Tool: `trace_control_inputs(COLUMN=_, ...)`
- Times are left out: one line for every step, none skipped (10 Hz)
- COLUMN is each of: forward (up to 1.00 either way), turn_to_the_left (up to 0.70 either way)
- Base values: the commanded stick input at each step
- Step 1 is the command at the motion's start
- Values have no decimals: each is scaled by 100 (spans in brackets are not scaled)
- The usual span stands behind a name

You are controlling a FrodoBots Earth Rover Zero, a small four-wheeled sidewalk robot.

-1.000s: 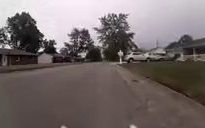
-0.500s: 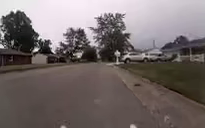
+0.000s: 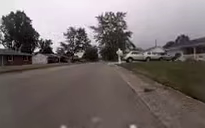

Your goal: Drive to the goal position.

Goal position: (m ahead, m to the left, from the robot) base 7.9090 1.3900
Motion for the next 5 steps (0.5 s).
trace_control_inputs(forward=100, turn_to_the_left=0)
trace_control_inputs(forward=100, turn_to_the_left=0)
trace_control_inputs(forward=100, turn_to_the_left=0)
trace_control_inputs(forward=100, turn_to_the_left=0)
trace_control_inputs(forward=100, turn_to_the_left=0)
